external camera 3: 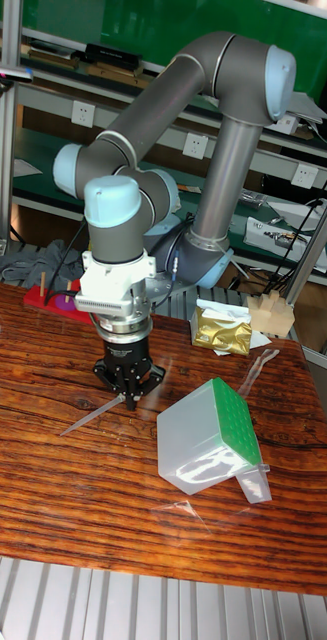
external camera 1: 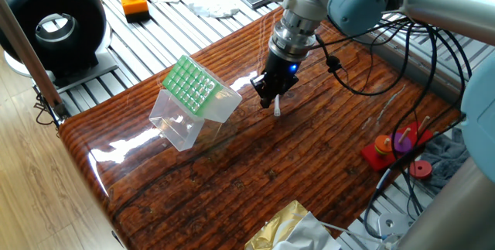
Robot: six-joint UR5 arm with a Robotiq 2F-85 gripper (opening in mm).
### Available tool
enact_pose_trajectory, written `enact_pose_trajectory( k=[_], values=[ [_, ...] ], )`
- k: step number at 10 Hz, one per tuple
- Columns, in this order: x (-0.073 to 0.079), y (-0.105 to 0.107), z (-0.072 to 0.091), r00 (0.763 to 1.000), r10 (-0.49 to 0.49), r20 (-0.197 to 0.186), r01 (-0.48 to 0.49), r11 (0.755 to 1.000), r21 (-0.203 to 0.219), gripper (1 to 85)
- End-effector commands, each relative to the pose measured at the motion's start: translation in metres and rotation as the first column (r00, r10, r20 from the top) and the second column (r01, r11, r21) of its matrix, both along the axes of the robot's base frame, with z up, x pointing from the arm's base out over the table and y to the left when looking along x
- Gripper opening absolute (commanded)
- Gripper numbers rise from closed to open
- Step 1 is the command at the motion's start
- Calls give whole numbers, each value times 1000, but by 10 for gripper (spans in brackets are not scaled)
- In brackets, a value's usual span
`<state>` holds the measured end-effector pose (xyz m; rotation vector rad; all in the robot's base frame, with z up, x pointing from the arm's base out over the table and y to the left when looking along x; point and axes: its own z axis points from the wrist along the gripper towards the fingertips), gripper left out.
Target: Insert a large pipette tip into the holder for large pipette tips
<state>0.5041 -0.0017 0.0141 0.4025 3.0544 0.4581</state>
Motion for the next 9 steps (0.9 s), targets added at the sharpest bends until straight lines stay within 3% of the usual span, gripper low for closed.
enact_pose_trajectory(
  k=[1,5,7,9],
  values=[
    [-4,6,2,1000,-13,-1,13,999,37,10],
    [-10,6,1,1000,-16,-21,17,999,41,10],
    [-3,-3,-3,1000,-2,3,2,1000,0,10],
    [0,1,-3,1000,-12,5,12,1000,-3,10]
  ],
)
